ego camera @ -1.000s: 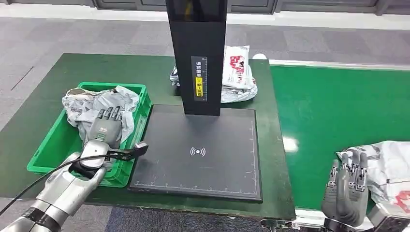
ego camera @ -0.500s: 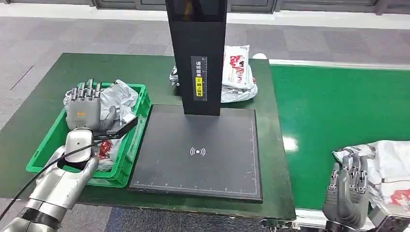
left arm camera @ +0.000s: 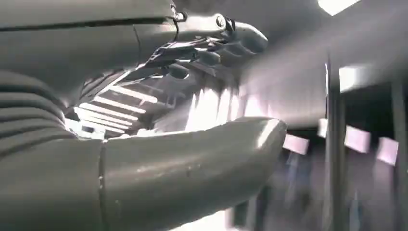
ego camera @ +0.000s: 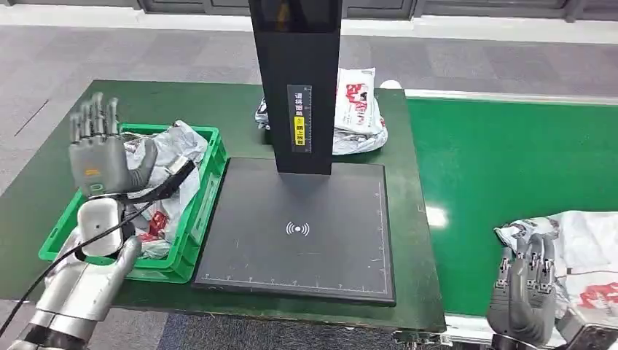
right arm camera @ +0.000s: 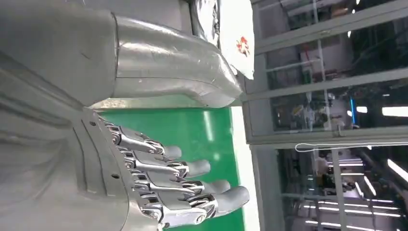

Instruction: Moved the parcel from conveyor to table for the left to box.

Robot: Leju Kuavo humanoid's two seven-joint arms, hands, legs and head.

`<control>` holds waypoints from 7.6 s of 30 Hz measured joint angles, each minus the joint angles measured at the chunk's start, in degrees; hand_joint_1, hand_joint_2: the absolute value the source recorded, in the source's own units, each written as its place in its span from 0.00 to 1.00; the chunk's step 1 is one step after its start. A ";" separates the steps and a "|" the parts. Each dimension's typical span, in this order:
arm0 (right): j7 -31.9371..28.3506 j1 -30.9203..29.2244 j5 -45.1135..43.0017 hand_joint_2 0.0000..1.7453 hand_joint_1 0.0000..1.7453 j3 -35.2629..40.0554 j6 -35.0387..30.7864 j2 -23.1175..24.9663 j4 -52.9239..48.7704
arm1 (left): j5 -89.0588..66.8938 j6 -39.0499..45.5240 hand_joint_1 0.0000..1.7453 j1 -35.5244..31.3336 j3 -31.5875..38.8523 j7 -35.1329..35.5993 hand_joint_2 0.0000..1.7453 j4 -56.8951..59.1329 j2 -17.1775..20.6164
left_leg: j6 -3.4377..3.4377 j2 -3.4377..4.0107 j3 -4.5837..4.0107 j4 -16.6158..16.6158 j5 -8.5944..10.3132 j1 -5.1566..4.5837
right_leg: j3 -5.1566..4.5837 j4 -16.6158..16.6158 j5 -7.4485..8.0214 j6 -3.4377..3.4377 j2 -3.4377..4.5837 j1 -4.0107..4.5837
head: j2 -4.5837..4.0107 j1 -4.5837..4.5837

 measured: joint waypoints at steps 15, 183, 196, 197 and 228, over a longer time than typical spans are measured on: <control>8.86 -4.19 5.81 1.00 0.00 -7.98 -5.39 -1.50 4.42 | 41.17 -5.71 0.00 11.84 12.14 -41.30 1.00 -25.42 -23.14 | 0.19 -0.05 0.12 0.01 -0.21 -0.18 | 0.17 -0.08 -0.21 0.34 -0.06 -0.17 | 0.00 -0.02; 10.64 -25.04 -15.68 0.00 0.00 50.40 2.04 -9.53 38.60 | 65.83 -16.58 0.00 18.77 0.10 -46.55 1.00 6.52 -27.91 | 0.52 -0.30 -0.55 0.16 0.08 -0.14 | -0.33 -0.14 0.18 0.61 -0.20 -0.20 | 0.00 0.00; 2.41 -11.12 -5.15 0.00 0.00 38.81 1.62 -15.52 21.89 | 62.90 -16.63 0.00 20.64 2.18 -46.13 1.00 4.69 -27.85 | 0.57 -0.42 -0.56 0.18 0.07 -0.18 | -0.29 -0.15 0.16 0.66 -0.31 -0.30 | 0.00 0.00; -0.45 -10.35 -7.55 0.00 0.00 36.75 3.02 -15.50 19.55 | 62.03 -16.72 0.00 20.65 2.20 -46.27 1.00 4.71 -27.85 | 0.57 -0.38 -0.54 0.18 0.07 -0.20 | -0.28 -0.15 0.16 0.66 -0.29 -0.30 | 0.00 0.00; -9.35 -2.27 -24.63 0.00 0.00 9.81 26.71 -6.95 -6.67 | 14.59 -11.27 0.00 11.50 -11.69 -31.57 1.00 9.30 -29.81 | 0.60 -0.35 -0.43 0.20 0.06 -0.28 | -0.20 -0.15 0.17 0.70 -0.26 -0.35 | 0.00 0.00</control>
